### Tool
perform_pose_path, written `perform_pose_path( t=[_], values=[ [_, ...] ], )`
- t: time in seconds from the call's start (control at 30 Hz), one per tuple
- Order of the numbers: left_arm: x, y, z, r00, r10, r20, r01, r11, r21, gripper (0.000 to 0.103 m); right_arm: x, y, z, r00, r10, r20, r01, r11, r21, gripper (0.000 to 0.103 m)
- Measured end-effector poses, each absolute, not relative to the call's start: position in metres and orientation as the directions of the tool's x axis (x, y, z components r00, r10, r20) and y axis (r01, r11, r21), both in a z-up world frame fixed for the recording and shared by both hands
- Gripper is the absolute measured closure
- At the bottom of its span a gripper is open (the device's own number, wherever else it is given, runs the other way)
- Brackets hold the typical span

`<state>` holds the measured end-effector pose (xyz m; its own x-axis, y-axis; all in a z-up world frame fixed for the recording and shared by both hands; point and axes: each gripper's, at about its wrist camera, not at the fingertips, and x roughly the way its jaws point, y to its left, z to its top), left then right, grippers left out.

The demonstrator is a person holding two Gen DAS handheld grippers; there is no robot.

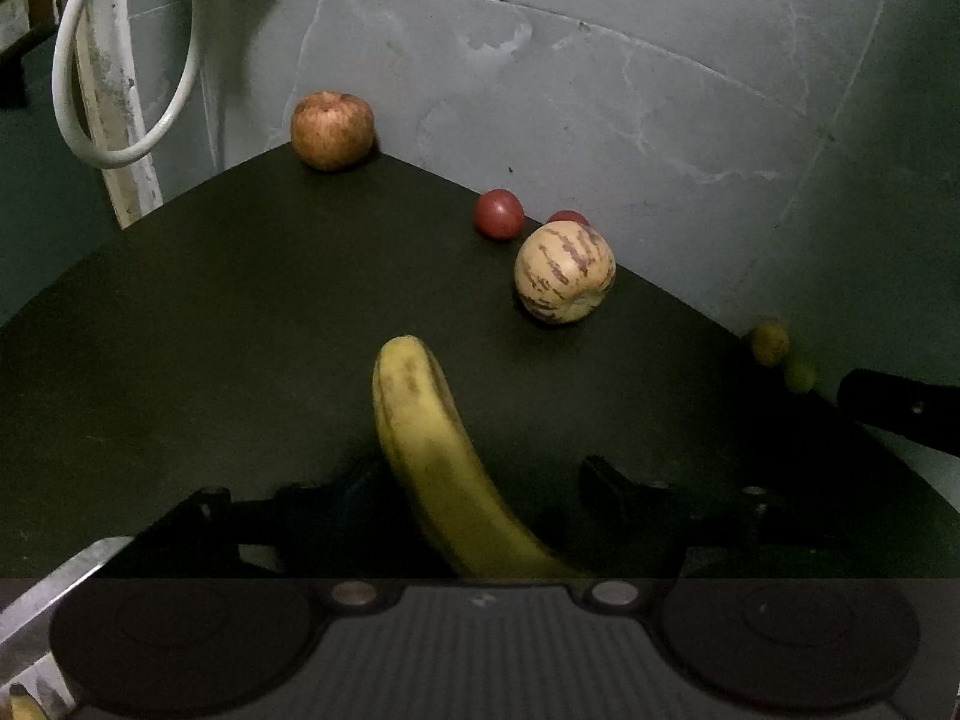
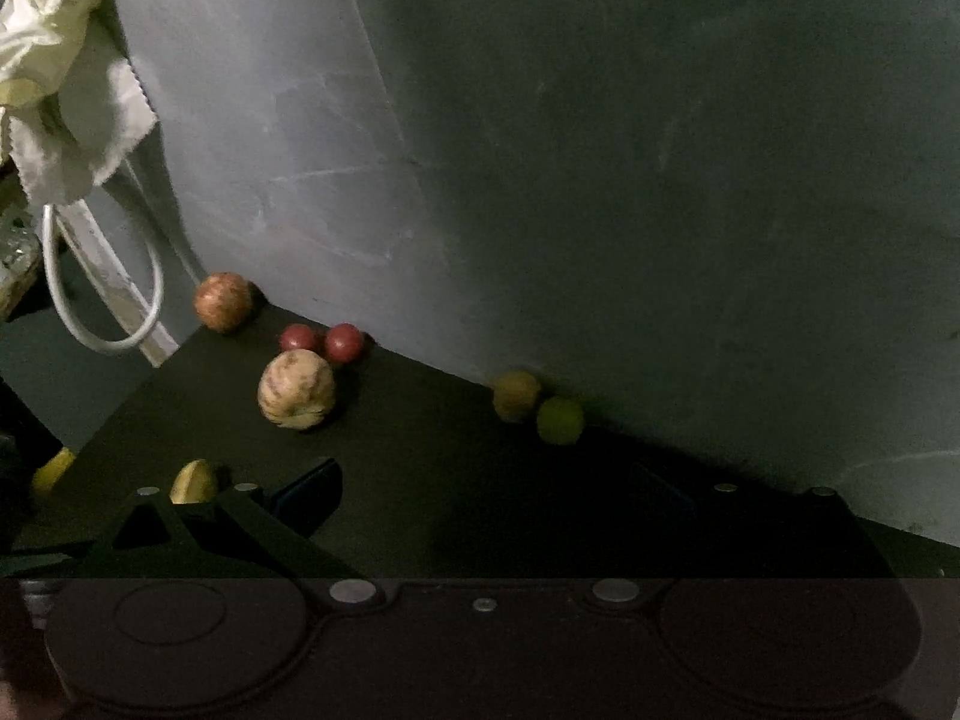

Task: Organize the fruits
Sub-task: 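Grasp the yellow banana with the left tool while the right tool grasps the green grape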

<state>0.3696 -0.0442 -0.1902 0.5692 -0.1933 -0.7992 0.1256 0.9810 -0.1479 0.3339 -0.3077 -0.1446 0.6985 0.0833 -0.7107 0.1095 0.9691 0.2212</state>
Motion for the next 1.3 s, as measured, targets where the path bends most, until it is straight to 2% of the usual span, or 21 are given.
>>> perform_pose_path(
  t=[0.27,0.43,0.6,0.67,0.77,1.0,1.1,1.23,1.3],
  values=[
    [0.374,-0.047,-0.193,0.586,-0.184,-0.789,0.124,0.983,-0.137,0.037,0.349,-0.306,-0.163,0.708,0.03,-0.706,0.145,0.972,0.186,0.007],
    [0.379,-0.047,-0.193,0.592,-0.188,-0.784,0.13,0.982,-0.138,0.045,0.362,-0.308,-0.175,0.716,-0.03,-0.697,0.192,0.969,0.156,0.014],
    [0.379,-0.045,-0.194,0.599,-0.194,-0.777,0.143,0.98,-0.135,0.052,0.375,-0.309,-0.187,0.707,-0.055,-0.705,0.198,0.973,0.123,0.028],
    [0.379,-0.044,-0.194,0.598,-0.199,-0.776,0.147,0.98,-0.137,0.053,0.377,-0.31,-0.189,0.703,-0.054,-0.709,0.187,0.976,0.111,0.039],
    [0.38,-0.043,-0.194,0.597,-0.205,-0.775,0.151,0.978,-0.143,0.054,0.379,-0.309,-0.193,0.694,-0.054,-0.718,0.168,0.982,0.088,0.049],
    [0.382,-0.043,-0.194,0.599,-0.211,-0.773,0.154,0.977,-0.147,0.054,0.382,-0.304,-0.197,0.695,-0.065,-0.716,0.142,0.989,0.048,0.057],
    [0.381,-0.043,-0.194,0.6,-0.212,-0.771,0.155,0.977,-0.148,0.054,0.383,-0.306,-0.196,0.696,-0.067,-0.715,0.13,0.991,0.034,0.078],
    [0.382,-0.044,-0.195,0.606,-0.196,-0.771,0.148,0.98,-0.133,0.067,0.383,-0.309,-0.196,0.697,-0.053,-0.715,0.121,0.992,0.044,0.079],
    [0.382,-0.042,-0.195,0.604,-0.206,-0.77,0.147,0.978,-0.147,0.068,0.381,-0.31,-0.194,0.699,-0.05,-0.713,0.115,0.992,0.044,0.079]
  ],
)
